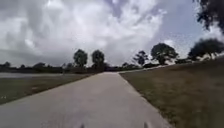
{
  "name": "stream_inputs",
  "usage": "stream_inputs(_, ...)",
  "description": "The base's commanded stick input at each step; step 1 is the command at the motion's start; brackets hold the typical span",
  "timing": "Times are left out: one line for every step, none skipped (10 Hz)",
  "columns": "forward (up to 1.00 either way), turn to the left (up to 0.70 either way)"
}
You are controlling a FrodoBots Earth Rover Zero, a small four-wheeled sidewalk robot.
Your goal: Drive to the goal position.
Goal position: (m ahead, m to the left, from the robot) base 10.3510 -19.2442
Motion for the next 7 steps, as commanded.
stream_inputs(0.85,0.00)
stream_inputs(0.85,0.00)
stream_inputs(0.85,0.00)
stream_inputs(0.85,0.00)
stream_inputs(0.85,0.00)
stream_inputs(0.85,0.00)
stream_inputs(0.85,0.00)
